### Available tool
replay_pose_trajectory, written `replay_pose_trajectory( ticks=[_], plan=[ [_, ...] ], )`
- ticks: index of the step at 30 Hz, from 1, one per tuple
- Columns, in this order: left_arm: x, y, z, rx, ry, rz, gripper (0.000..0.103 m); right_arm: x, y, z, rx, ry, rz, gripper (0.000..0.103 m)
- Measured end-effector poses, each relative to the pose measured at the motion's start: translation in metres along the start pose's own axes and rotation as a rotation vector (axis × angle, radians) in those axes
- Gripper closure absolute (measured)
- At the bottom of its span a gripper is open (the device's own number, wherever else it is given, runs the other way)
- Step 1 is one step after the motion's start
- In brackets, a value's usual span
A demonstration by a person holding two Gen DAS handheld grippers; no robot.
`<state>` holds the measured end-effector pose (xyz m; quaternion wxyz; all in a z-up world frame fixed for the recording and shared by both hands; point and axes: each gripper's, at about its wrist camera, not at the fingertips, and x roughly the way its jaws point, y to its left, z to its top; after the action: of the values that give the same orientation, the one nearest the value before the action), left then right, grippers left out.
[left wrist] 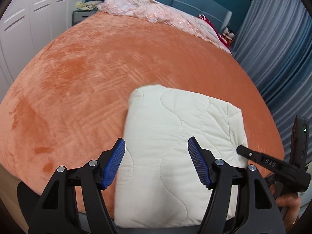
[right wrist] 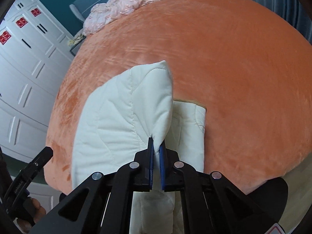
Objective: Fold large clothes
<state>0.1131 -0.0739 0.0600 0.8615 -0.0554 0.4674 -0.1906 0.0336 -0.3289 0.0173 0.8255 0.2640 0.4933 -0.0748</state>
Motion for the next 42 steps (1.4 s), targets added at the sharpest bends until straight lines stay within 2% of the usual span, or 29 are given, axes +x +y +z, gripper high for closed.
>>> replay_pose_trajectory(
  ticks=[6,10,19,42],
  plan=[
    [0.057,-0.029,-0.010,0.063,0.067,0.059,0.041,0.034,-0.012,-0.009,0.028,-0.002,-0.034,0.098],
    [0.078,-0.040,-0.019,0.125,0.045,0.140,0.040,0.055,-0.009,-0.015,-0.007,-0.015,-0.093,0.098],
    [0.115,-0.040,-0.025,0.153,0.054,0.194,0.033,0.087,-0.017,-0.025,-0.022,-0.038,-0.103,0.097],
    [0.139,-0.043,-0.036,0.201,-0.006,0.262,0.026,0.104,-0.025,-0.029,-0.061,-0.074,-0.076,0.097]
  ],
)
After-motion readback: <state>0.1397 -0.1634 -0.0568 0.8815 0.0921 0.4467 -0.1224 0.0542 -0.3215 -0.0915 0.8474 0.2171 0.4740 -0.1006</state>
